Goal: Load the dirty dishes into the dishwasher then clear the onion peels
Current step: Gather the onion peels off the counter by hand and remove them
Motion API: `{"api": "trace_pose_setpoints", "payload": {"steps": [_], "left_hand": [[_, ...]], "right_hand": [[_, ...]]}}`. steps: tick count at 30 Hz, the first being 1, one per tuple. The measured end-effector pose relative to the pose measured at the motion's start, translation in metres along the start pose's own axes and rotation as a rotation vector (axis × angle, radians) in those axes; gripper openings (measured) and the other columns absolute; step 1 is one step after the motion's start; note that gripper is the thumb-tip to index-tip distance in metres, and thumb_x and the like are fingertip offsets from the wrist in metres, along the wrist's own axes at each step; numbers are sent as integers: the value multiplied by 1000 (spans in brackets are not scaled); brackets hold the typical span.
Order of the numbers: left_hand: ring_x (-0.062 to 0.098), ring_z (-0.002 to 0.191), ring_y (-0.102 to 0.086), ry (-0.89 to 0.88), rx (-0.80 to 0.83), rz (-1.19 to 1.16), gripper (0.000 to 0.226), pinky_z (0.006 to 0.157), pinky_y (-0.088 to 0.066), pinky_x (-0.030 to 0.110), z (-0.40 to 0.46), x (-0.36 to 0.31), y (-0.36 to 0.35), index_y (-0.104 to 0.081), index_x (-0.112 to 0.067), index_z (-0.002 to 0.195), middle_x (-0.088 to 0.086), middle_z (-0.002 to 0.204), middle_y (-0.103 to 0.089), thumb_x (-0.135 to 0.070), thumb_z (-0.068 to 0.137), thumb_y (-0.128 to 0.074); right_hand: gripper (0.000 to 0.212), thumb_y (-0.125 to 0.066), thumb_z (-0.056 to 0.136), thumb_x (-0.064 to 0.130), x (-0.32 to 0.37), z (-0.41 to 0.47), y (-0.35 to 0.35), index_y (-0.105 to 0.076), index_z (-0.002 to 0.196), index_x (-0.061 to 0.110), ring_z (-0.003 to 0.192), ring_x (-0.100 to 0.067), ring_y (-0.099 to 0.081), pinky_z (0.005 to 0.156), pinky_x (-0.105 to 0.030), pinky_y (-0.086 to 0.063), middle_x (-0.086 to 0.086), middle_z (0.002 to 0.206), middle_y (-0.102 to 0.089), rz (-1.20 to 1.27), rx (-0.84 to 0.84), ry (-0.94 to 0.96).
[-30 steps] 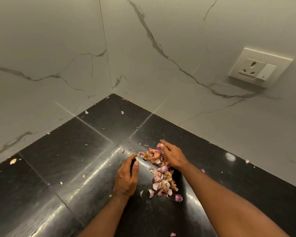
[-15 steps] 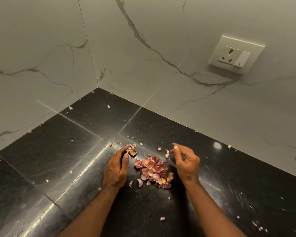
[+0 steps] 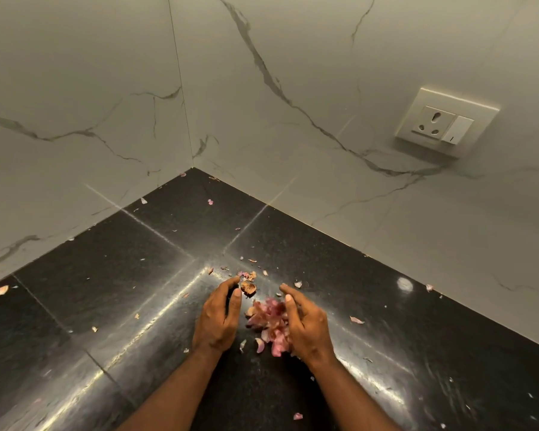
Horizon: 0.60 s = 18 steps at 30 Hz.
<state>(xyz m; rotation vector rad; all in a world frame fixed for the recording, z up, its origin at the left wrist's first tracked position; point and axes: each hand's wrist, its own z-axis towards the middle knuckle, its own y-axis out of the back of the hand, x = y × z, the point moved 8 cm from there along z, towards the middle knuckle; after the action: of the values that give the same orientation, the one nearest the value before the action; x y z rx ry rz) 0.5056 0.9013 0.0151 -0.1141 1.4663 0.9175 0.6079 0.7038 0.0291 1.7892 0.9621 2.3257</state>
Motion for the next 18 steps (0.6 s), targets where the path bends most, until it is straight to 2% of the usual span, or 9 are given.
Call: {"api": "trace_pose_setpoints", "payload": {"steps": [2,4,7,9,12,14,15,16,18], "left_hand": [[7,123,-60,8,13,4,57,103,-53,39,0,1,0,-56,-31,141,-10,133,-64,-65,102,-31],[6,122,-59,9,17,8,56,101,-53,38,0,2,-1,-54,-32,142,-11,133,-64,-65,102,-31],[6,120,-59,7,14,16,57,100,-53,37,0,0,0,-55,-32,141,-11,130,-64,-66,102,-31],[6,119,-59,7,9,15,58,100,-53,37,0,0,0,-55,-31,140,-11,130,-64,-66,102,-31],[4,120,-59,6,6,8,58,101,-53,35,0,-1,2,-55,-31,140,-12,130,-64,-66,102,-30],[3,120,-59,5,10,6,58,101,-53,35,0,-1,1,-55,-32,141,-13,131,-64,-67,102,-30],[3,120,-59,5,9,7,59,101,-53,36,0,0,1,-55,-32,140,-13,131,-64,-68,101,-30],[3,121,-59,4,10,7,61,101,-53,36,0,0,1,-55,-32,141,-12,131,-64,-70,101,-29],[3,122,-59,4,13,8,62,102,-53,36,0,1,0,-55,-32,141,-12,132,-64,-71,100,-29]], "right_hand": [[29,-56,105,23,2,3,17,-68,131,29,121,7,-56,103,-18,-49,6,132,-67,-45,-167,34],[39,-52,106,31,-13,12,25,-58,144,25,141,-8,-45,116,-37,-43,1,152,-54,-180,-217,-41],[73,-23,106,61,-48,20,6,-7,165,21,160,-19,4,130,-45,-5,-2,172,5,-568,94,-255],[73,-9,103,65,-47,13,-15,8,162,26,157,-15,14,128,-40,6,2,168,18,-635,267,-161],[56,-24,108,57,-18,1,-40,-17,160,41,156,-3,-13,130,-39,-14,14,169,-16,-223,404,-48],[41,-41,109,46,-11,4,-28,-45,149,44,142,3,-43,121,-36,-38,19,153,-49,104,261,-101],[38,-44,109,42,-13,11,-18,-51,147,41,139,3,-47,118,-35,-42,18,148,-55,132,135,-111],[41,-43,109,42,-16,17,-11,-49,150,37,143,0,-43,121,-36,-38,14,153,-51,64,58,-117],[59,-31,108,54,-24,28,-15,-26,161,29,157,-7,-13,128,-36,-13,5,170,-20,-201,111,-138]]}}
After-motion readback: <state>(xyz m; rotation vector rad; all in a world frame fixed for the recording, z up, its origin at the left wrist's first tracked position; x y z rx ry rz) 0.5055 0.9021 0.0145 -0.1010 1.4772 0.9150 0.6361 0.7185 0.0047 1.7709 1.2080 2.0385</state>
